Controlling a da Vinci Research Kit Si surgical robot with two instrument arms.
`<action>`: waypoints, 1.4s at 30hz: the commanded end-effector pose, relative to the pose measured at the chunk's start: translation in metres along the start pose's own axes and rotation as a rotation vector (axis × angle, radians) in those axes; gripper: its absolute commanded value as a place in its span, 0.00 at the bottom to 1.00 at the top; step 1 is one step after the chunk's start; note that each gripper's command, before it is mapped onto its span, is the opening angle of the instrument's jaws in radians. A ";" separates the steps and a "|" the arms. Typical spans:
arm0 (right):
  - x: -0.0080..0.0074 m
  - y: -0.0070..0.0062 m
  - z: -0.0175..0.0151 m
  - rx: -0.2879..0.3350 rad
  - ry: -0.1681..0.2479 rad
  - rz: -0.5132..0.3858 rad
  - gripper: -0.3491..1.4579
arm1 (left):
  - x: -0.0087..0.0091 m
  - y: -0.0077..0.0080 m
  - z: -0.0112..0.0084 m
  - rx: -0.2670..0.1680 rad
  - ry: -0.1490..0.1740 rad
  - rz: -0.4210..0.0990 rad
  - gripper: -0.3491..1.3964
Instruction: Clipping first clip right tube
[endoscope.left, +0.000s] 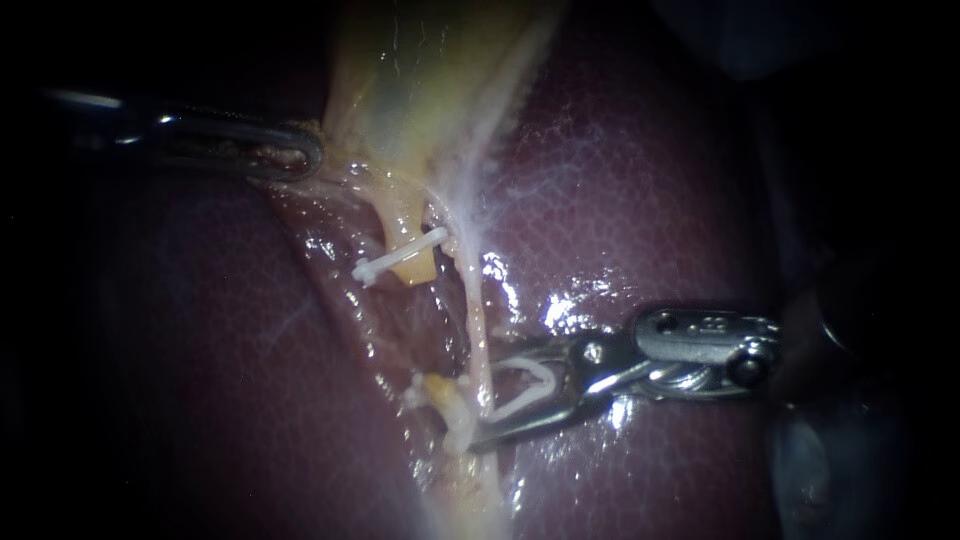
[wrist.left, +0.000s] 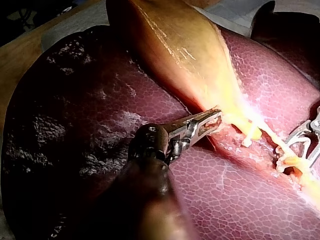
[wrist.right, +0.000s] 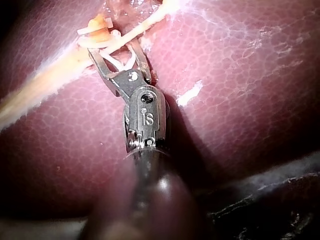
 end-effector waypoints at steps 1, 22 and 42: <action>0.0001 -0.0001 -0.0004 0.003 0.000 -0.005 0.47 | 0.0000 0.0000 -0.0001 0.001 0.000 0.000 0.00; 0.0016 -0.0009 -0.0023 0.060 0.023 0.007 0.47 | 0.0000 0.0000 -0.0001 0.001 0.000 0.001 0.00; -0.0003 0.0006 0.0015 0.078 0.051 0.103 0.47 | 0.0000 0.0000 -0.0001 0.001 0.003 0.001 0.00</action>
